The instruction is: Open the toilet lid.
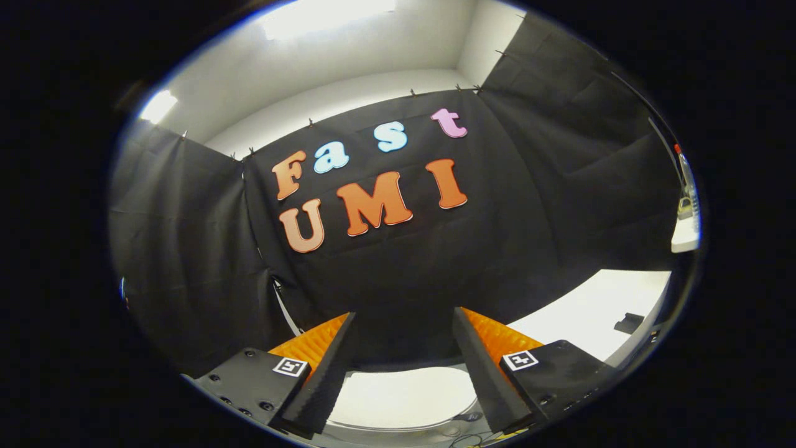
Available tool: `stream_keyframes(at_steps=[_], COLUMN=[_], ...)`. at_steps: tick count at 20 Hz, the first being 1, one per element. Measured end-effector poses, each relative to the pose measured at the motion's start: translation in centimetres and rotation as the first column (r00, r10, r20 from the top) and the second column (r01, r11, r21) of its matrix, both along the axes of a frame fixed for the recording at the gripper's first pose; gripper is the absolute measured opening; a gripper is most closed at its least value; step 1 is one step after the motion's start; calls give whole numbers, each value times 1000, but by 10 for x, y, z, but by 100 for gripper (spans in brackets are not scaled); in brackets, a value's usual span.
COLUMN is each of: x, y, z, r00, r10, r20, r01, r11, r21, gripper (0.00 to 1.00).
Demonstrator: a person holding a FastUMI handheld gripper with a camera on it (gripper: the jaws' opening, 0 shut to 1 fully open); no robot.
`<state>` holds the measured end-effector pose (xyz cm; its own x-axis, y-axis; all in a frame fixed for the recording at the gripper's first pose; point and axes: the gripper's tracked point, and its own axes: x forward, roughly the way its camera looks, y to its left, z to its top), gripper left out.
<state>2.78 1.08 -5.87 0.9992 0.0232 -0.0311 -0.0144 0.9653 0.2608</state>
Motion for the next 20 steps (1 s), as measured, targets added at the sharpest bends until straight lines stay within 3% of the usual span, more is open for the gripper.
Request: stream_keyframes(at_steps=[4, 12, 18, 20], x=[15, 22, 11, 8], y=[-30, -94, -98, -104], z=[-42, -186, -258, -290], r00=[998, 957, 921, 893], r10=[-63, -206, -183, -185], r20=[-2, -205, -345, -410], r01=[63, 251, 294, 322], r11=[996, 941, 906, 899], r21=[56, 225, 304, 297], gripper=[98, 98, 99, 99])
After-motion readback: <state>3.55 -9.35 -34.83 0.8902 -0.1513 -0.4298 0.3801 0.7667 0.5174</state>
